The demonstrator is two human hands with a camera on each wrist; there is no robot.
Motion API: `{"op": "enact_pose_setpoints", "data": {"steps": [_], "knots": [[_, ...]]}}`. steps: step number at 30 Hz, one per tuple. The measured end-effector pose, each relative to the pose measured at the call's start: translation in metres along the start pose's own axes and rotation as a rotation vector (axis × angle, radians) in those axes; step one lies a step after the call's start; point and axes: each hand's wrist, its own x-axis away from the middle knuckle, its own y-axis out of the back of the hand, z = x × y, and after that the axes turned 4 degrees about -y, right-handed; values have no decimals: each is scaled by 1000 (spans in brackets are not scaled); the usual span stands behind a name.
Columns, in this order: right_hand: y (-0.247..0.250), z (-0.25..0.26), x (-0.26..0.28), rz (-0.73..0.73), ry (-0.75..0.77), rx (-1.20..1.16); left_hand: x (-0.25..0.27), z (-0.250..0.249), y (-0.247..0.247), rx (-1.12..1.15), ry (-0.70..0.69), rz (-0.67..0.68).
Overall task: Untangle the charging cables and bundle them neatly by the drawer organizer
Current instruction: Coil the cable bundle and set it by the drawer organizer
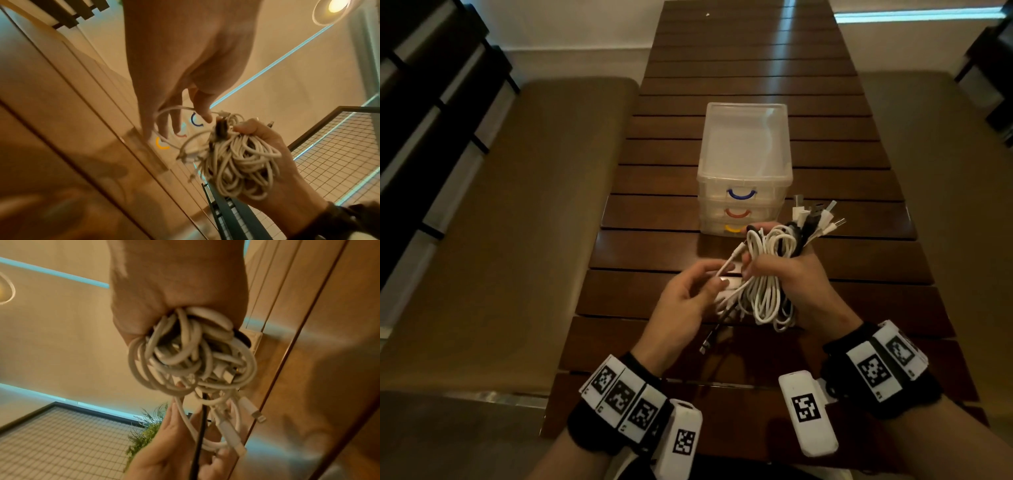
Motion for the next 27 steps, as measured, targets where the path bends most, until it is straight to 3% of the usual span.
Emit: {"op": "enact_pose_setpoints", "data": {"steps": [11, 15, 19, 27], "knots": [[-2, 0, 3, -38, 114, -11, 0, -6, -15, 171, -3, 49], [-5, -4, 6, -69, 127, -39, 1, -3, -18, 238, -20, -80], [-10, -9, 7, -136, 135, -34, 2, -2, -23, 286, -10, -121], [-17, -4, 8, -82, 100, -149, -8, -4, -44, 119, -283, -348]]}}
